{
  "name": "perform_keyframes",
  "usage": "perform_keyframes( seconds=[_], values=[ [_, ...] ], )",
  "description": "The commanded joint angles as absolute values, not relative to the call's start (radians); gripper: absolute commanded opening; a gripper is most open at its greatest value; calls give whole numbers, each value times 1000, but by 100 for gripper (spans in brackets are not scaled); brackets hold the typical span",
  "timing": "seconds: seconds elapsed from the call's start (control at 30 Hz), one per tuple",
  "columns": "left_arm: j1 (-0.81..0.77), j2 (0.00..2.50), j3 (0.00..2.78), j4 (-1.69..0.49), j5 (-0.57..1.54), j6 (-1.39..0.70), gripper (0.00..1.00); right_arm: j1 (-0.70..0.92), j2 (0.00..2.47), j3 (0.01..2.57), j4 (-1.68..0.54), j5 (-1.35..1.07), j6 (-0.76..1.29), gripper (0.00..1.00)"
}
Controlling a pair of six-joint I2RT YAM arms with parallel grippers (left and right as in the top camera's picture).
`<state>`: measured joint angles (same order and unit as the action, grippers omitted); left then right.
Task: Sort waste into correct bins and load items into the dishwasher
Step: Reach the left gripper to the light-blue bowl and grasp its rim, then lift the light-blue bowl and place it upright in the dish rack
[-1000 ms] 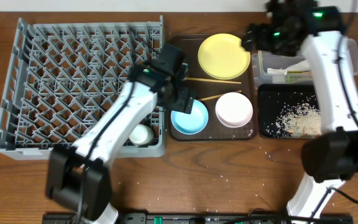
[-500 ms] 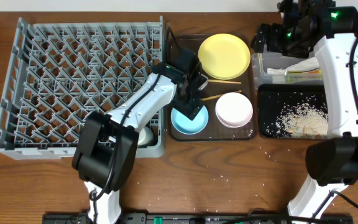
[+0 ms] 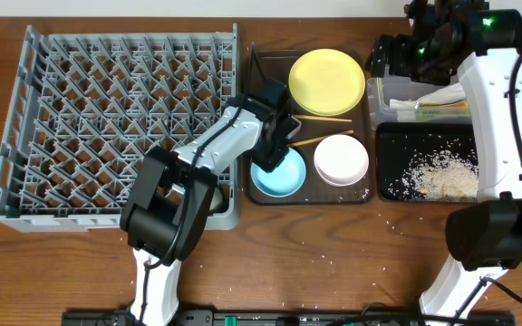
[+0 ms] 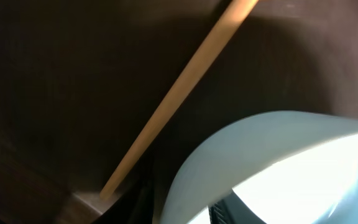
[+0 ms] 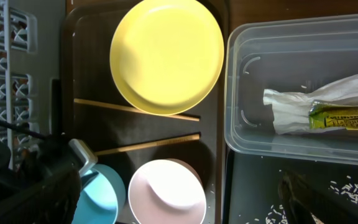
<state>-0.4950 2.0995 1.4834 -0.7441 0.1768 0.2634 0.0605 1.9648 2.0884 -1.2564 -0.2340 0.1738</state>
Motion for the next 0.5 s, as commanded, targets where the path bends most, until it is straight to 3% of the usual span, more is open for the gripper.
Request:
perform_keyframes(
  seconds=[0.0,0.47],
  values=[
    [-479,2117,1483,-754,146,260,8,67,1962,2092,-1258,-236,159,99],
    [-414,1961,1541,-831,146,-33,7,67,1962,2092,-1257,-236,159,99]
  ],
)
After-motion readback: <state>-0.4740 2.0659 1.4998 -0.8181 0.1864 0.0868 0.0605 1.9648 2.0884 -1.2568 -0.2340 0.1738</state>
